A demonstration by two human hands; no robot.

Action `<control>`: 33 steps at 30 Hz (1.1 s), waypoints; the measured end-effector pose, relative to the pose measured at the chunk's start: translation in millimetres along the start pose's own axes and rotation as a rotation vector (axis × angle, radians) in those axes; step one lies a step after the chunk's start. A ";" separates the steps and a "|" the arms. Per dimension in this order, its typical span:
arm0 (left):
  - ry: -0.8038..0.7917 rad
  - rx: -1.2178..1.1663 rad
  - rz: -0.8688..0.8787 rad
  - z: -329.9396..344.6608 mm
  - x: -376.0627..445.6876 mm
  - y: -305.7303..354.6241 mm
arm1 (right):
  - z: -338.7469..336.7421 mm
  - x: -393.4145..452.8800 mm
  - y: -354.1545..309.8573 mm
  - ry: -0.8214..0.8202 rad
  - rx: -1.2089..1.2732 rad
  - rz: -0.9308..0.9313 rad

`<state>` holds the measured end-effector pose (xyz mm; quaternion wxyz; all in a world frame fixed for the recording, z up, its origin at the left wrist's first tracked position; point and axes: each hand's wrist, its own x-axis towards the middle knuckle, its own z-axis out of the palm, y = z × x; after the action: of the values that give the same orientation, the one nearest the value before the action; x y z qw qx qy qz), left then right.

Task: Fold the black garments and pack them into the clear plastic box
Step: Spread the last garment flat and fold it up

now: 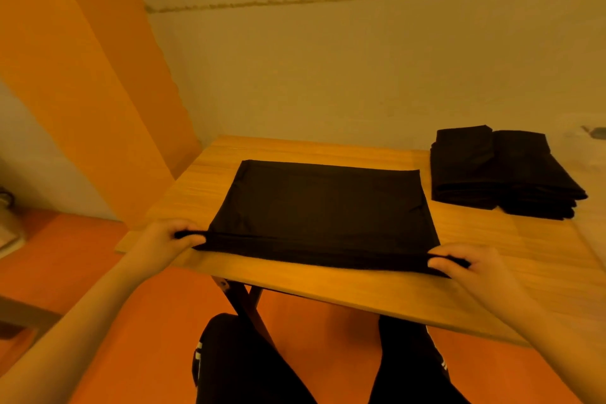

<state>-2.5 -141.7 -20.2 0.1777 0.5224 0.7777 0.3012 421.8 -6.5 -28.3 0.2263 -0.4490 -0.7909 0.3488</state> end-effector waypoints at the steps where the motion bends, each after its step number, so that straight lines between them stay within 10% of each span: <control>1: -0.018 -0.022 -0.015 -0.4 5.6 3.5 | -0.5 6.5 -0.4 0.020 0.023 0.015; 21: 0.190 -0.382 -0.196 28.7 183.3 39.1 | -28.9 208.6 -3.1 0.150 -0.338 0.174; 27: 0.352 0.045 -0.036 72.9 186.7 41.0 | 13.7 205.3 5.6 0.199 -0.602 0.052; 33: -0.092 0.550 0.078 116.2 155.7 44.6 | 46.8 175.7 15.9 -0.151 -0.662 -0.108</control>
<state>36.7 46.5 -72.8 0.0525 0.5937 0.8006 0.0616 312.3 135.3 -63.2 0.0271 -0.4285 -0.8983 0.0928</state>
